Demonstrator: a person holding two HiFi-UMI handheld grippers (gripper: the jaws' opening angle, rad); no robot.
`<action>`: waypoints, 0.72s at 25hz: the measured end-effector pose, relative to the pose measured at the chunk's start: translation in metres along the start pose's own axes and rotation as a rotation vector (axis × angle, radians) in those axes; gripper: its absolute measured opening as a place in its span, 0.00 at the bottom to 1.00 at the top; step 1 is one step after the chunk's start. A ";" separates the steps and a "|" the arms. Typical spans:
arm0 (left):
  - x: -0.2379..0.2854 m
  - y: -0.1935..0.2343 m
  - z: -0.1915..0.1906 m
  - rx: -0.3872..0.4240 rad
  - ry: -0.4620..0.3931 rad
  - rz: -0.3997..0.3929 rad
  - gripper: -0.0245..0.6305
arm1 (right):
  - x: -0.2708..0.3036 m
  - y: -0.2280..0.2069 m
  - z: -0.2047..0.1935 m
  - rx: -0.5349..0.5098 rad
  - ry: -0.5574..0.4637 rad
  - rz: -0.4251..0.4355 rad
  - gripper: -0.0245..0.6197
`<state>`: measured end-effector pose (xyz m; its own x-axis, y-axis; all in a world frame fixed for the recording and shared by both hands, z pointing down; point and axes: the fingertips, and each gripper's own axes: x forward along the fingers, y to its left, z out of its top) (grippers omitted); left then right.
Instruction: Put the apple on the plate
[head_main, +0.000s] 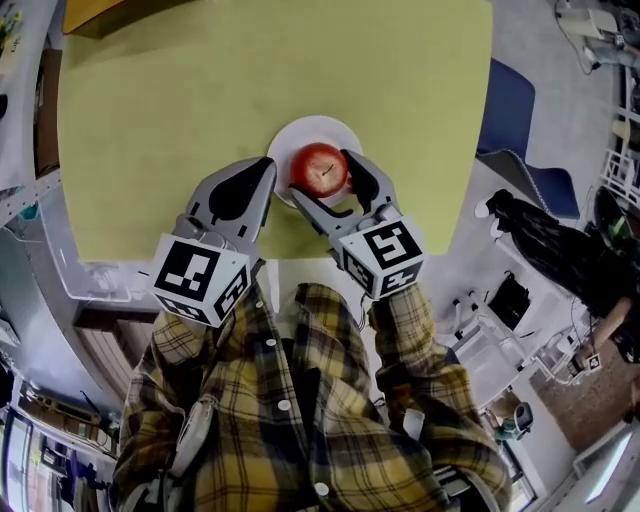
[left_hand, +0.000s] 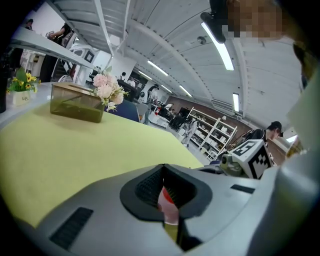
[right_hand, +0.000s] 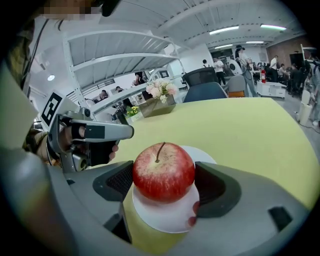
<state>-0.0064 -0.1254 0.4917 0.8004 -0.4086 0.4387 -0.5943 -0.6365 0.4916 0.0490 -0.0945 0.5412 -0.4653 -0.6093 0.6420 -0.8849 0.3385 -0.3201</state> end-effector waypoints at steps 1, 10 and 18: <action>0.001 -0.001 0.000 -0.002 0.000 -0.003 0.05 | 0.000 0.001 0.001 -0.008 0.001 0.002 0.60; 0.013 -0.008 0.005 -0.003 0.007 -0.020 0.05 | -0.002 0.003 0.000 -0.029 0.022 0.022 0.60; 0.015 -0.004 -0.004 -0.034 0.019 -0.027 0.05 | 0.002 0.004 -0.002 -0.014 0.010 0.039 0.62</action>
<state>0.0077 -0.1267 0.4992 0.8145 -0.3788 0.4394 -0.5754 -0.6245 0.5281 0.0446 -0.0929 0.5424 -0.4991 -0.5880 0.6365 -0.8657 0.3718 -0.3352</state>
